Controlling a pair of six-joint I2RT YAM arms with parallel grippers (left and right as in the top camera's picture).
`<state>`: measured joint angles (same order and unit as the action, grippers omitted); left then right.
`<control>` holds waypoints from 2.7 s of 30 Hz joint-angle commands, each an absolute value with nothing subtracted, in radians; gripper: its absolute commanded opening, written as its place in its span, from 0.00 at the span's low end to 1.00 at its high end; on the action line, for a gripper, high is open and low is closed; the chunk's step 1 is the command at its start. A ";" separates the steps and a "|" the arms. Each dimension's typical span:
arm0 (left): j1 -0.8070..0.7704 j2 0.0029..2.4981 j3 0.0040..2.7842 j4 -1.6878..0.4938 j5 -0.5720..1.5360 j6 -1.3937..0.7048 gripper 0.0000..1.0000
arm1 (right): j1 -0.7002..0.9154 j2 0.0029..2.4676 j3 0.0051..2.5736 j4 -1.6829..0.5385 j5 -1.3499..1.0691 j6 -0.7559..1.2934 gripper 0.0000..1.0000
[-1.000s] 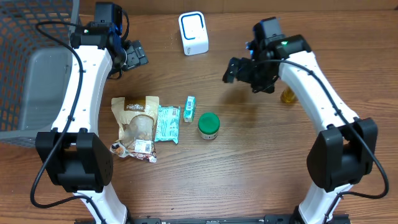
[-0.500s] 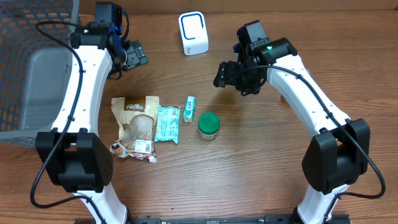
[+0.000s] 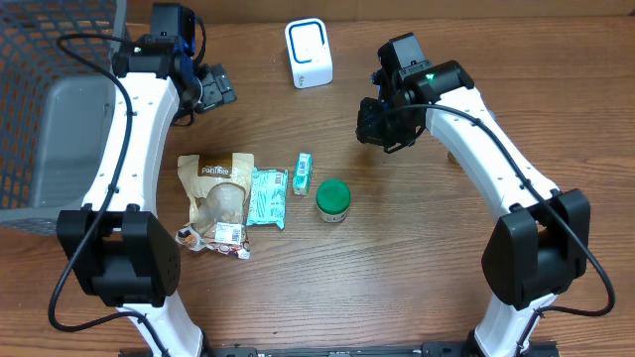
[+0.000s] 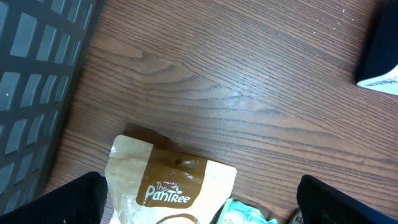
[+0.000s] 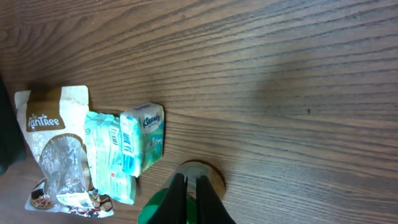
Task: Scan the item barcode
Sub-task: 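Move the right gripper left and lower it onto the green-lidded jar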
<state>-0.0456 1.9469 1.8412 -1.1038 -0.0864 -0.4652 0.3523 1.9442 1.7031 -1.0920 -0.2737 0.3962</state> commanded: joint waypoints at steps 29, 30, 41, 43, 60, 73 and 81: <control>-0.046 1.934 1.860 -1.103 -0.081 -0.476 1.00 | 0.348 1.928 1.700 -1.091 -0.289 0.397 0.04; -0.046 1.934 1.860 -1.103 -0.081 -0.476 1.00 | 0.348 1.927 1.700 -1.095 -0.295 0.397 0.04; -0.046 1.934 1.860 -1.103 -0.081 -0.476 1.00 | 0.374 1.874 1.703 -1.138 -0.298 0.389 0.11; -0.046 1.934 1.860 -1.103 -0.081 -0.476 1.00 | 0.395 1.874 1.703 -1.135 -0.275 0.390 0.14; -0.046 1.934 1.860 -1.103 -0.081 -0.476 1.00 | 0.664 1.874 1.701 -1.208 0.105 0.685 0.94; -0.046 1.934 1.860 -1.103 -0.081 -0.476 1.00 | 0.687 1.875 1.602 -1.165 0.134 0.736 1.00; -0.046 1.934 1.860 -1.103 -0.081 -0.476 1.00 | 0.687 1.875 1.541 -1.114 0.126 0.736 1.00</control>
